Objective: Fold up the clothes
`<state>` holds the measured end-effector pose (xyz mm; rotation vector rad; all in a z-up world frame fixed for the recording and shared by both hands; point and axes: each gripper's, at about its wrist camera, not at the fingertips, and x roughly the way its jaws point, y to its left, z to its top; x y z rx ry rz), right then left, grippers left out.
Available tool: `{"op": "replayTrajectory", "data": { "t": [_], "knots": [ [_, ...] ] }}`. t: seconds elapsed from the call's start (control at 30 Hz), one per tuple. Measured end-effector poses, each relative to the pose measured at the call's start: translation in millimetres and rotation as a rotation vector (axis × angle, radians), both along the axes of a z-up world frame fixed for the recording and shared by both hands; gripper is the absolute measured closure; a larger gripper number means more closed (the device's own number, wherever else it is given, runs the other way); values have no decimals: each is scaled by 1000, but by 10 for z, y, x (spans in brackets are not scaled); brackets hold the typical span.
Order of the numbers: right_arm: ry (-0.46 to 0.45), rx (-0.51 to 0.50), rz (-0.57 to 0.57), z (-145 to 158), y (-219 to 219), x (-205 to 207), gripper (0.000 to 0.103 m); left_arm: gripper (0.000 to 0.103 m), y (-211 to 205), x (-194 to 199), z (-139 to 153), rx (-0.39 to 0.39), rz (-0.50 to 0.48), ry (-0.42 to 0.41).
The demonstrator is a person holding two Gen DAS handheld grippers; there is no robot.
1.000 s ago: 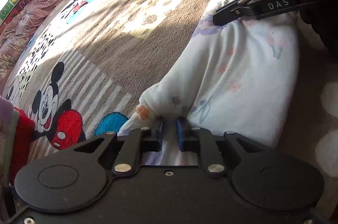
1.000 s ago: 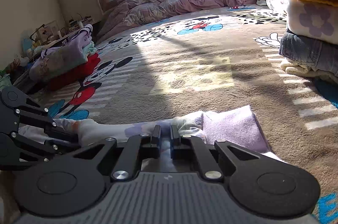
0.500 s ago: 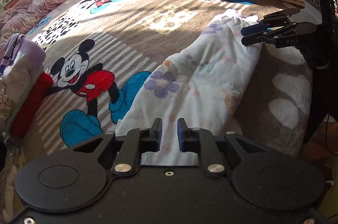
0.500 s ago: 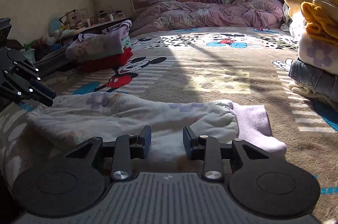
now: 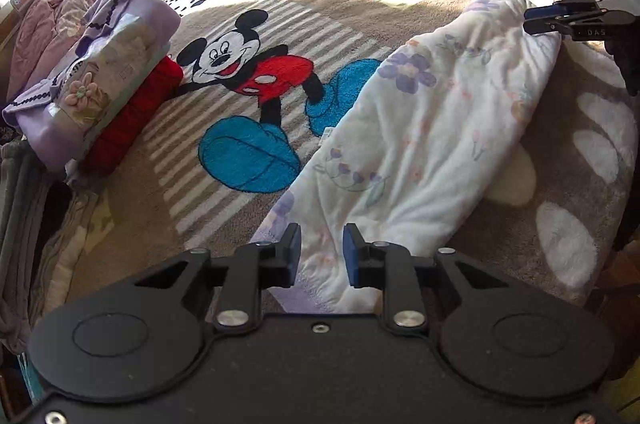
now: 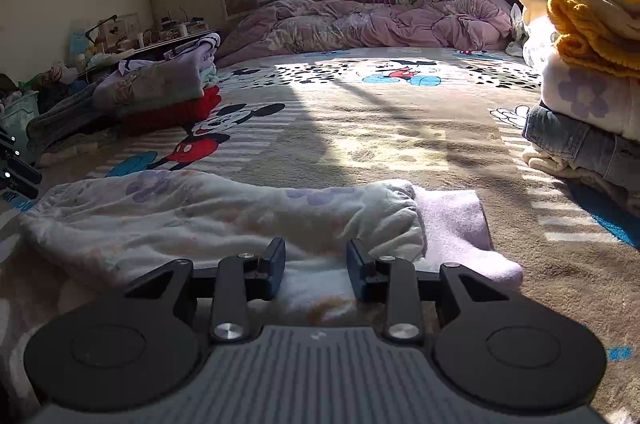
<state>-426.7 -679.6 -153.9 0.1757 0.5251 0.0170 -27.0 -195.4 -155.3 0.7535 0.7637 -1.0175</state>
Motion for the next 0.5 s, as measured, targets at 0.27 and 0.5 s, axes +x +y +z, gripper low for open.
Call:
{"op": "replayTrajectory", "data": {
  "t": [0.27, 0.5],
  "knots": [
    [39, 46, -39, -152, -134, 112, 68, 79, -125, -89, -529, 170, -12, -53],
    [37, 50, -56, -166, -134, 95, 69, 74, -83, -34, -355, 150, 25, -43]
  ]
}}
